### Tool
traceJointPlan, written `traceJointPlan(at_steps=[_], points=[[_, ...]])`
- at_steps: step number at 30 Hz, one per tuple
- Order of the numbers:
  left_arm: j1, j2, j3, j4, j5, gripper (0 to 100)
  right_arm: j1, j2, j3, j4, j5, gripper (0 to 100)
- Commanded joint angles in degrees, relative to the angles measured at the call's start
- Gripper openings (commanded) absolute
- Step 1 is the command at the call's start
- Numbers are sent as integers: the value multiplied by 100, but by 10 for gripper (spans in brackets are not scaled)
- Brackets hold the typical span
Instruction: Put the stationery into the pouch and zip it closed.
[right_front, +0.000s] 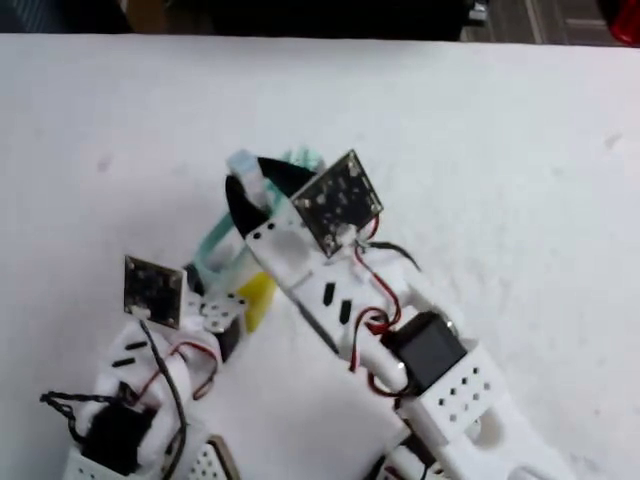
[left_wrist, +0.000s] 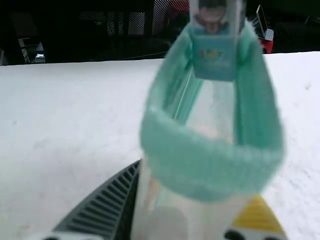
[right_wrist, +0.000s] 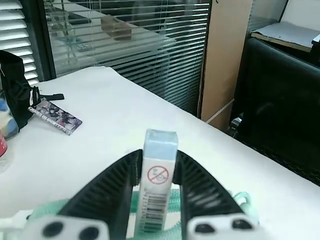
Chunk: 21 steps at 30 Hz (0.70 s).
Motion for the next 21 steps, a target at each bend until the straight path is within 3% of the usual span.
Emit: traceJointPlan(at_steps=[1, 13, 15, 19, 21], points=[[66, 4, -176, 62, 114, 234, -4, -110, -185, 101, 70, 16], [66, 4, -185, 70, 114, 234, -13, -347, -9, 154, 70, 20], [66, 4, -185, 62, 114, 234, -31, -646, 246, 154, 70, 60], [66, 4, -185, 62, 114, 234, -40, -1253, 914, 145, 70, 231], [66, 4, -185, 53, 114, 234, -40, -1446, 1160, 145, 70, 258]])
